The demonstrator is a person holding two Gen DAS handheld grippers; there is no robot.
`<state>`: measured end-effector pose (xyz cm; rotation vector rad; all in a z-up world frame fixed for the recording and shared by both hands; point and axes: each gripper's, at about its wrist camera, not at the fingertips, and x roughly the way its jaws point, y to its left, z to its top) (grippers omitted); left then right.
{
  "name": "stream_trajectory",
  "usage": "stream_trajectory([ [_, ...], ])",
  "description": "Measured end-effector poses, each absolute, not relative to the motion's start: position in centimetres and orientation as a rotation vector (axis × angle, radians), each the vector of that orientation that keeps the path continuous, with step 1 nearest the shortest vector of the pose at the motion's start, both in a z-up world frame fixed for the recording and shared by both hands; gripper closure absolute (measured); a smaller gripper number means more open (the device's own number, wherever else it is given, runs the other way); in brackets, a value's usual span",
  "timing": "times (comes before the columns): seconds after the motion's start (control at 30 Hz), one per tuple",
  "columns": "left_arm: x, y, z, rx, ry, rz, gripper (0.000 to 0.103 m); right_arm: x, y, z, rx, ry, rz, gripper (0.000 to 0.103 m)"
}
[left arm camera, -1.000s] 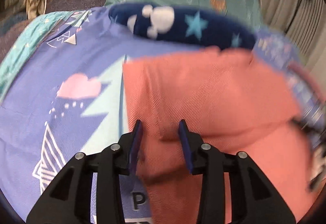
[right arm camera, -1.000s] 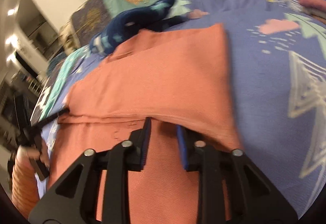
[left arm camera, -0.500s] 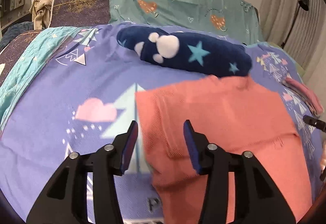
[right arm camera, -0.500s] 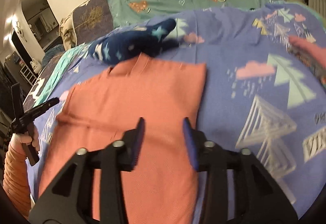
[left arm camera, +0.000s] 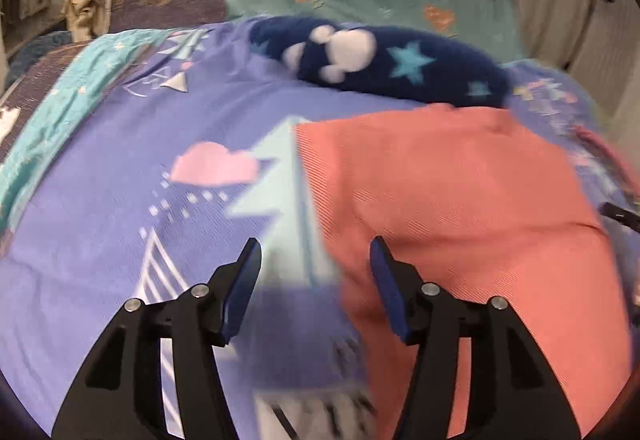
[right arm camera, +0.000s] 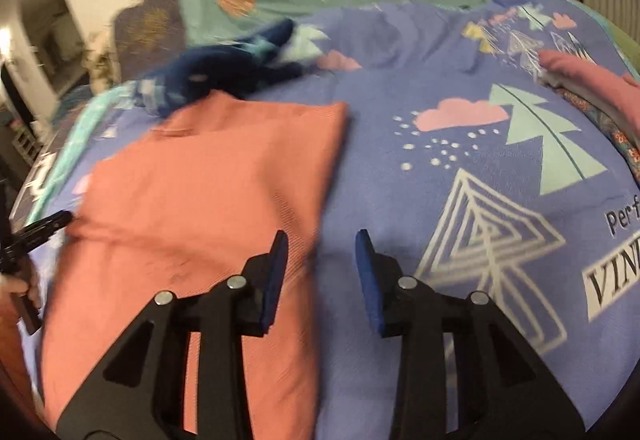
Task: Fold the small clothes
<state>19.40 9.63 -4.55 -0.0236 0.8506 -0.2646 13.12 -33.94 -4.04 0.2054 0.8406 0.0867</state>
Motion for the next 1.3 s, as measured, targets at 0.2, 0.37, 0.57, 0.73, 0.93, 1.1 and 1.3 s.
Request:
stream_trajectory([
  [0.2, 13.2, 9.5, -5.4, -0.084, 0.906, -0.38, 0.045, 7.3, -33.2, -4.4, 0.185, 0.871, 0.152, 0.062],
  [0.37, 9.2, 9.3, -6.2, -0.082, 0.923, -0.408, 0.045, 3.6, -32.9, -5.5, 0.236, 0.894, 0.18, 0.062],
  [0.57, 5.3, 9.6, -6.6, -0.072, 0.942, -0.459, 0.045, -1.1, -33.5, -6.6, 0.313, 0.91, 0.226, 0.063],
  [0.73, 1.5, 10.0, -7.0, -0.093, 0.94, -0.511, 0.045, -4.9, -34.7, -7.0, 0.422, 0.907, 0.262, 0.065],
  [0.93, -3.2, 10.8, -7.1, -0.125, 0.94, -0.598, 0.045, -10.1, -35.5, -7.2, 0.508, 0.904, 0.31, 0.065],
  [1.1, -6.6, 11.3, -7.1, -0.181, 0.949, -0.661, 0.045, -13.9, -35.5, -7.4, 0.577, 0.918, 0.364, 0.065],
  [1.3, -9.2, 11.0, -7.2, -0.205, 0.936, -0.677, 0.045, -16.2, -35.1, -7.5, 0.659, 0.928, 0.417, 0.065],
])
